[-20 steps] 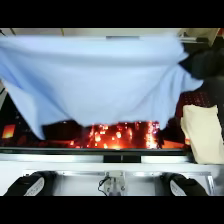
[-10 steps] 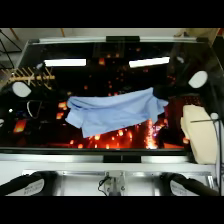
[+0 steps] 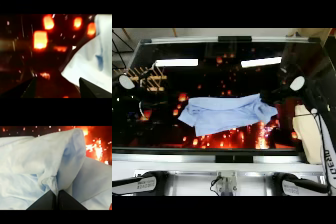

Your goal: Fold the shirts.

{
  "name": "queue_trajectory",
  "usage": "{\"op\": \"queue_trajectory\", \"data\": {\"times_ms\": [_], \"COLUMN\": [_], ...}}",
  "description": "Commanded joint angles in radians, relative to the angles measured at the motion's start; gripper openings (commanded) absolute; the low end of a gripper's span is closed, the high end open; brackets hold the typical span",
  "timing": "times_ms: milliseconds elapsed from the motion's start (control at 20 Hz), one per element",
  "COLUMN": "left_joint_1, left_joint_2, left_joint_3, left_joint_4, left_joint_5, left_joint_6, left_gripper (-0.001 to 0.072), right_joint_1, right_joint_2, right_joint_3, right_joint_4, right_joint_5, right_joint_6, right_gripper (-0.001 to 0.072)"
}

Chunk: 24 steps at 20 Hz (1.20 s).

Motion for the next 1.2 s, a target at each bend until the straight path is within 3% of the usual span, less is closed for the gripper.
{"op": "queue_trajectory", "data": {"times_ms": [0, 400, 450, 500, 550, 650, 900, 1050, 1150], "left_joint_1": [0.016, -0.094, -0.105, -0.111, -0.111, -0.111, -0.109, -0.097, -0.085], "left_joint_2": [-0.026, -0.174, -0.180, -0.179, -0.177, -0.142, 0.083, 0.202, 0.265], "left_joint_3": [-0.125, -0.167, -0.166, -0.164, -0.153, -0.088, 0.298, 0.618, 0.787], "left_joint_4": [-0.117, -0.293, -0.295, -0.296, -0.295, -0.294, -0.290, -0.281, -0.242], "left_joint_5": [0.032, 0.168, 0.178, 0.182, 0.175, 0.137, 0.124, 0.131, 0.131], "left_joint_6": [0.031, 0.065, 0.064, 0.065, 0.072, 0.150, 0.238, 0.239, 0.185], "left_gripper": [0.0674, 0.0665, 0.0480, 0.0197, 0.0035, 0.0032, 0.0032, 0.0031, 0.0032], "right_joint_1": [0.000, 0.000, 0.000, 0.000, 0.000, -0.001, -0.001, -0.001, -0.001], "right_joint_2": [-0.003, -0.003, -0.003, -0.003, -0.003, 0.010, 0.126, 0.233, 0.322], "right_joint_3": [-0.001, -0.001, -0.001, -0.001, -0.001, 0.003, 0.200, 0.400, 0.511], "right_joint_4": [0.002, -0.010, -0.016, -0.019, -0.019, -0.020, -0.101, -0.229, -0.308], "right_joint_5": [0.045, 0.050, 0.053, 0.057, 0.065, 0.086, 0.134, 0.117, 0.068], "right_joint_6": [-0.013, -0.013, -0.013, -0.013, -0.013, -0.031, -0.106, -0.106, -0.106], "right_gripper": [0.0077, 0.0078, 0.0077, 0.0077, 0.0078, 0.0077, 0.0077, 0.0077, 0.0077]}}
